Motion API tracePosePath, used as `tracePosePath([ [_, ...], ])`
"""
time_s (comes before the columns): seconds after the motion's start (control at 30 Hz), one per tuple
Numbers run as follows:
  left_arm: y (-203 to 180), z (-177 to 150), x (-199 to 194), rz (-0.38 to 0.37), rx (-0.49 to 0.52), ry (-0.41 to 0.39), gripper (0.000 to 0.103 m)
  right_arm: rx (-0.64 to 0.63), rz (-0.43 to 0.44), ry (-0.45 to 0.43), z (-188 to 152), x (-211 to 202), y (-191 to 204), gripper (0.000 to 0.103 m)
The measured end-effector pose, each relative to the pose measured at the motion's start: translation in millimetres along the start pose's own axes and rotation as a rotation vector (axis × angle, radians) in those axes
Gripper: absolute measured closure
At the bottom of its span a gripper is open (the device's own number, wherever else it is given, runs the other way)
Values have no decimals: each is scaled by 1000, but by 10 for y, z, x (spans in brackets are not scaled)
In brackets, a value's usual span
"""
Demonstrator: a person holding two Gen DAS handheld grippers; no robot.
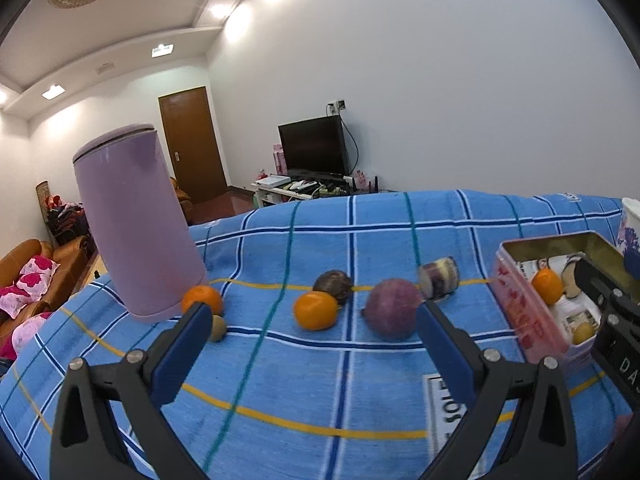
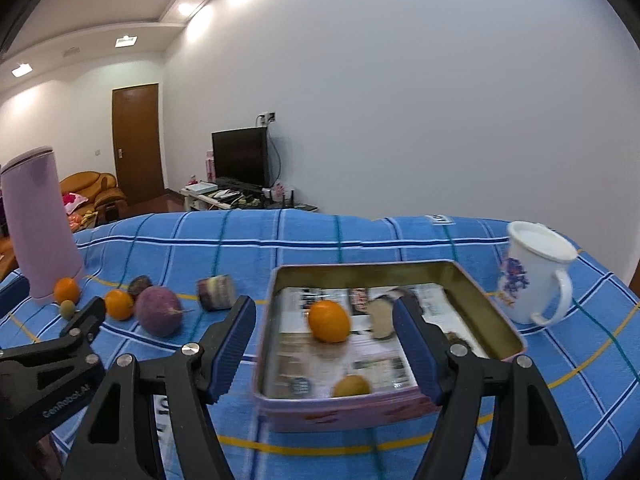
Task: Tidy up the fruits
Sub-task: 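Reach the right tool to the purple round root and grasp it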
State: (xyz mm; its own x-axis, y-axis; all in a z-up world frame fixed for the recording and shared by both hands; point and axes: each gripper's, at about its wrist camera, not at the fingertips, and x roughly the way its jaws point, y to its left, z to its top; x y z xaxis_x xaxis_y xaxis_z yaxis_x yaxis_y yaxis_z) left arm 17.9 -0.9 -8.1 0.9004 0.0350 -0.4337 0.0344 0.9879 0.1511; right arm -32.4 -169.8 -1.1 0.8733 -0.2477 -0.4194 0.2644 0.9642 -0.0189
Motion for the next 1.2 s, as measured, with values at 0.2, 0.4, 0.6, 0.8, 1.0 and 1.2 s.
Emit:
tracePosePath([
  [0.2, 192, 5, 76, 6, -14, 1, 0, -19, 21, 14, -4, 32, 294, 31],
  [0.4, 322, 21, 200, 10, -43, 18, 0, -25, 35, 28, 7, 92, 502, 31],
  [0.6, 466, 45, 338, 49, -57, 38, 0, -17, 51, 70, 26, 209, 634, 31],
  [0.8, 719, 55, 560, 89, -109, 97, 0, -26, 111, 102, 34, 294, 759, 31],
  [1.0, 1017, 32, 667, 99, -198, 114, 0, -59, 205, 157, 52, 465, 1001, 31],
  [1.2, 1226, 3, 739, 142, -227, 124, 0, -69, 250, 268, 103, 829, 1267, 31],
])
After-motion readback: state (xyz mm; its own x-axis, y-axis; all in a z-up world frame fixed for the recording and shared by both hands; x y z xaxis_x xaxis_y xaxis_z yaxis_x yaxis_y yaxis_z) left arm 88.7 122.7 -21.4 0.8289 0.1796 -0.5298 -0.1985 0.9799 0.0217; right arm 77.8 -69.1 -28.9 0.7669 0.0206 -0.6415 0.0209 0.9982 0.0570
